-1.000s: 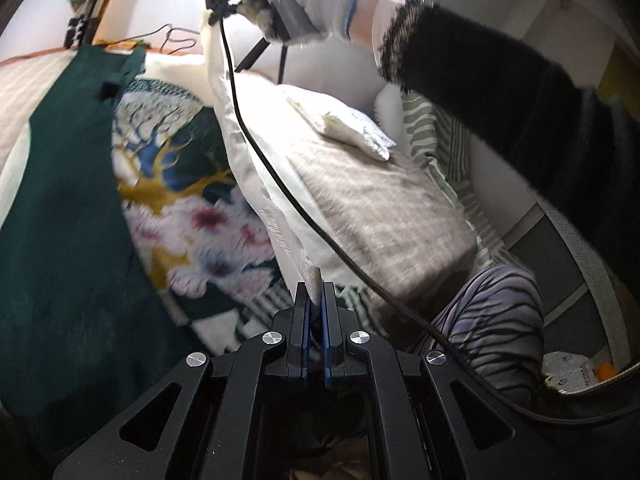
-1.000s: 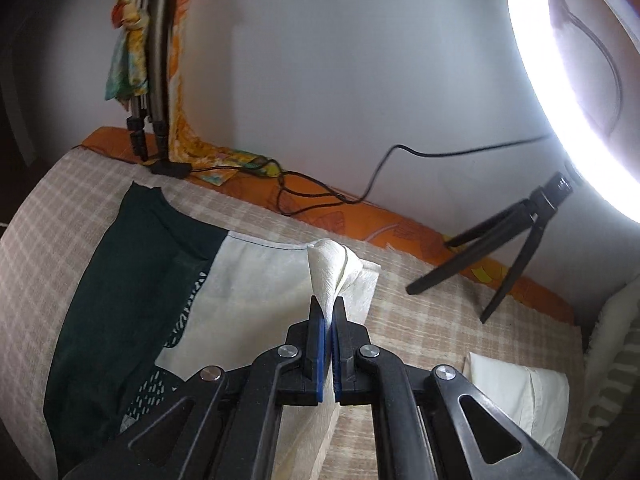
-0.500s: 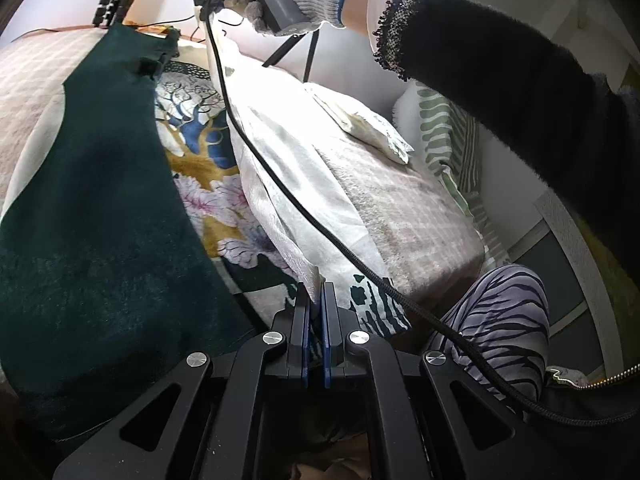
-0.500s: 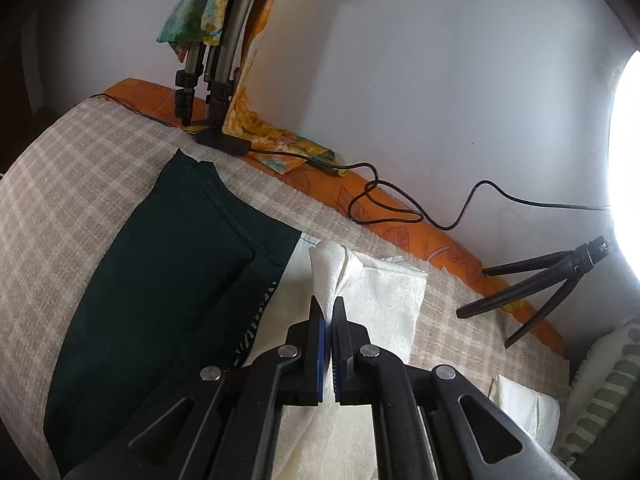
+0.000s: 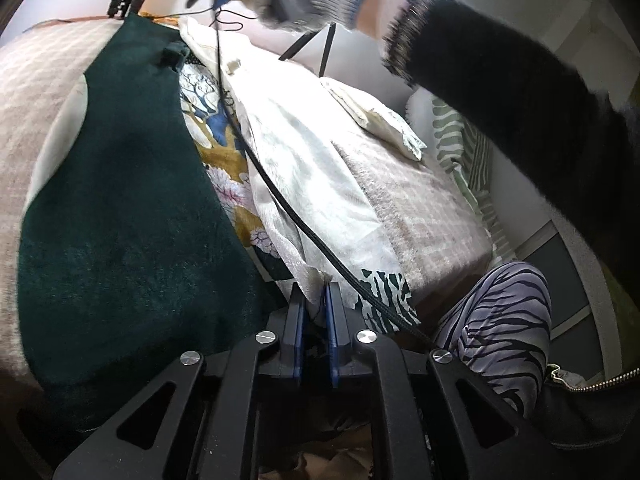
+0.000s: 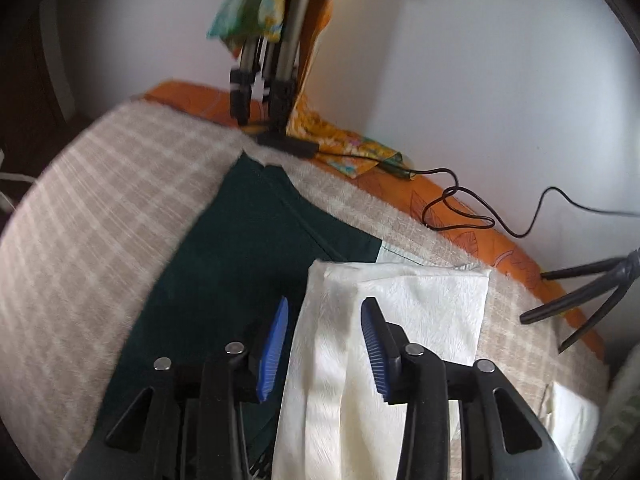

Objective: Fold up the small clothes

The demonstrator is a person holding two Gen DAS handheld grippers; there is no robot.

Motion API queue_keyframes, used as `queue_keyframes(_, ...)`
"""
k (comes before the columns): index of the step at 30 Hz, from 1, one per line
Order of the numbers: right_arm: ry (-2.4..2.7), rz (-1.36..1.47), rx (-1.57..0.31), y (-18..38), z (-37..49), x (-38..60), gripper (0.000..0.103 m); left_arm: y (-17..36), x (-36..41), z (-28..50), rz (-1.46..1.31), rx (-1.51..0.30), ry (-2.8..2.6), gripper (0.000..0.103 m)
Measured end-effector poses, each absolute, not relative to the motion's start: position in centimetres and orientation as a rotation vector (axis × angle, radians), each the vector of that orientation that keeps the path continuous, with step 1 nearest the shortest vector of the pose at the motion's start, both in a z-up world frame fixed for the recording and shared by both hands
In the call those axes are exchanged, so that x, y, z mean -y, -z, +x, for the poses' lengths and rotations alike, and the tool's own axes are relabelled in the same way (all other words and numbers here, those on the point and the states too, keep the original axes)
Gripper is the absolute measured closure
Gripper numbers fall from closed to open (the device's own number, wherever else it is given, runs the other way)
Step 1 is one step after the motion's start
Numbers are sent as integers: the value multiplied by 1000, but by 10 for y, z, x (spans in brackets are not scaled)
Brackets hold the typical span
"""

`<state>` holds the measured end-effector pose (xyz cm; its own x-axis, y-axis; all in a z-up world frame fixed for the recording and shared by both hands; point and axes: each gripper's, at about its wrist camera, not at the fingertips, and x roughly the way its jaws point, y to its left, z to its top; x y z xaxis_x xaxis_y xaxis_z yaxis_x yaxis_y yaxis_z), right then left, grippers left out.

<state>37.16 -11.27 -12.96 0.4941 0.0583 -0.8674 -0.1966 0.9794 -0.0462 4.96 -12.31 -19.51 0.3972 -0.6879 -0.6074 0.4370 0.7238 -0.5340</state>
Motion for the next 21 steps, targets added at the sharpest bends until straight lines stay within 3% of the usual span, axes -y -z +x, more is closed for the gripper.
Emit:
queue_keyframes(5, -172, 168, -1028, 121, 330, 181, 63, 183, 110, 40, -301, -896, 736, 77)
queue_keyframes(12, -201, 312, -1104, 161, 275, 205, 61, 162, 65, 37, -289, -859, 661, 77)
queue_keyframes(21, -353, 382, -1100, 180, 269, 173, 61, 141, 21, 51, -321, -769, 531, 77)
